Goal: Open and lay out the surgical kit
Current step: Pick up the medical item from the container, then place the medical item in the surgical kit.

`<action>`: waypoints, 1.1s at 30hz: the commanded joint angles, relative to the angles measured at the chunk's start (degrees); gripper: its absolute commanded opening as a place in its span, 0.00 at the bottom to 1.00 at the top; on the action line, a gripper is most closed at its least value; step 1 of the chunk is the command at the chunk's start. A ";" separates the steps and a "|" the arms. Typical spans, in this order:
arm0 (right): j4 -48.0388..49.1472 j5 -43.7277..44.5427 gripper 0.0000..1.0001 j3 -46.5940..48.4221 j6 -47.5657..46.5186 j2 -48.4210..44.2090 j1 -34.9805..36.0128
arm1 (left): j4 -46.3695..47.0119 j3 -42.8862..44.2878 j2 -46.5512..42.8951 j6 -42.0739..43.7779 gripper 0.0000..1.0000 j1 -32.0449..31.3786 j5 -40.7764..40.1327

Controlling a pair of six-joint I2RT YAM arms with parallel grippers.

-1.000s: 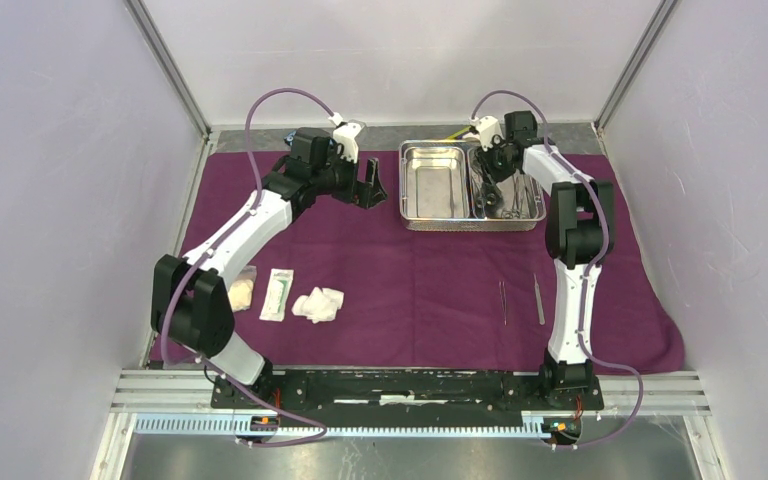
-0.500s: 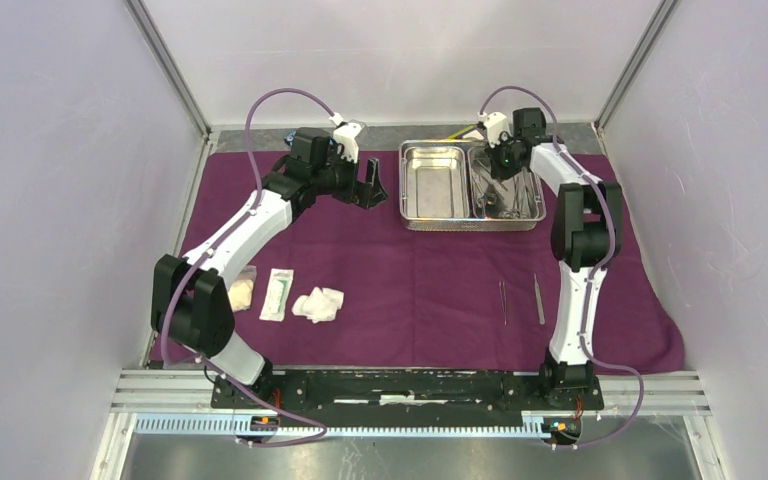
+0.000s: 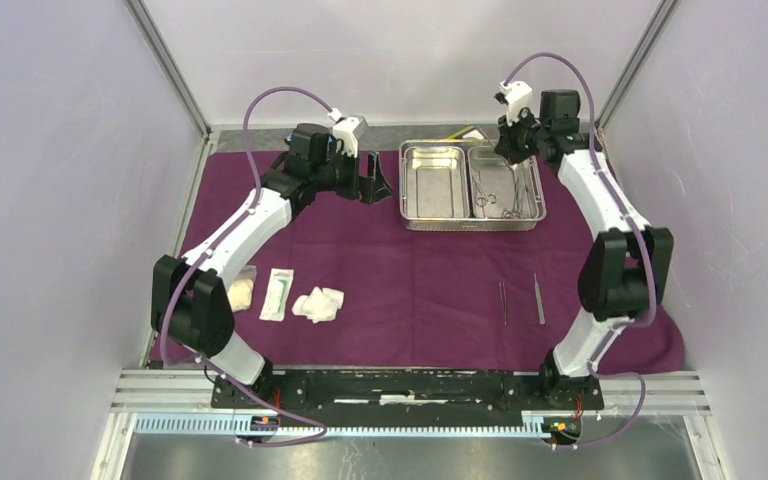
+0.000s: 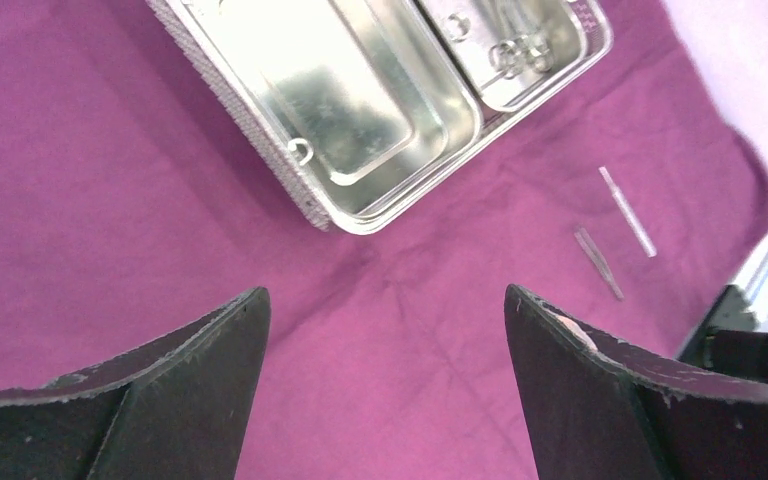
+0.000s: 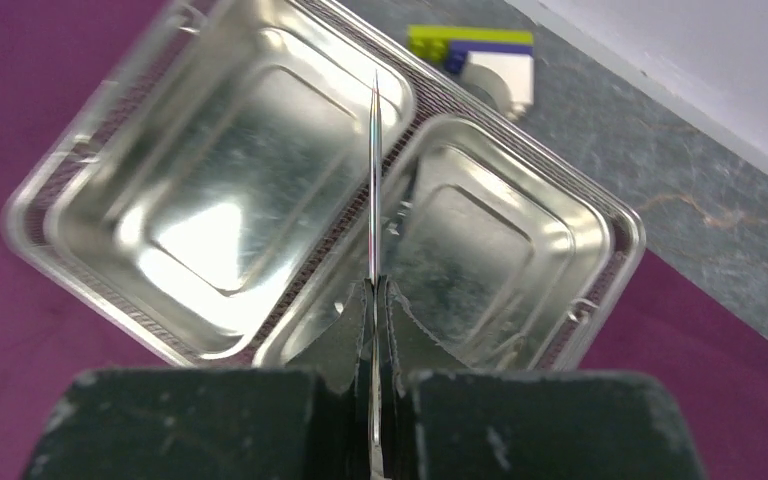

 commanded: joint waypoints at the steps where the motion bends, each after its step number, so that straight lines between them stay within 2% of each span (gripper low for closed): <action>1: 6.06 -7.46 0.00 -7.45 4.63 -9.24 3.74 | 6.28 3.49 0.38 -11.14 0.93 -0.11 5.83; 5: 10.47 -6.44 0.00 -14.45 5.62 -14.91 10.38 | 13.80 3.84 2.89 -24.11 0.91 -0.74 9.41; 10: 12.92 -5.16 0.00 -18.36 7.46 -18.14 16.20 | 21.47 3.85 5.74 -36.89 0.91 -2.65 9.95; 16: 14.57 -4.73 0.00 -21.72 8.84 -20.25 18.99 | 24.77 2.62 8.48 -43.22 0.91 -3.88 9.50; 20: 14.81 -4.16 0.00 -23.20 9.14 -20.83 19.71 | 25.98 2.39 10.53 -45.63 0.88 -4.54 9.70; 28: 14.73 -2.13 0.00 -23.49 9.36 -21.06 20.18 | 27.21 2.44 13.21 -48.31 0.70 -5.79 10.07; 31: 14.62 -1.04 0.00 -23.78 9.45 -20.96 20.34 | 27.41 1.90 13.21 -48.22 0.54 -5.83 9.88; 33: 14.15 -0.29 0.00 -23.75 9.32 -20.66 20.44 | 27.86 1.33 13.21 -48.52 0.49 -5.80 9.80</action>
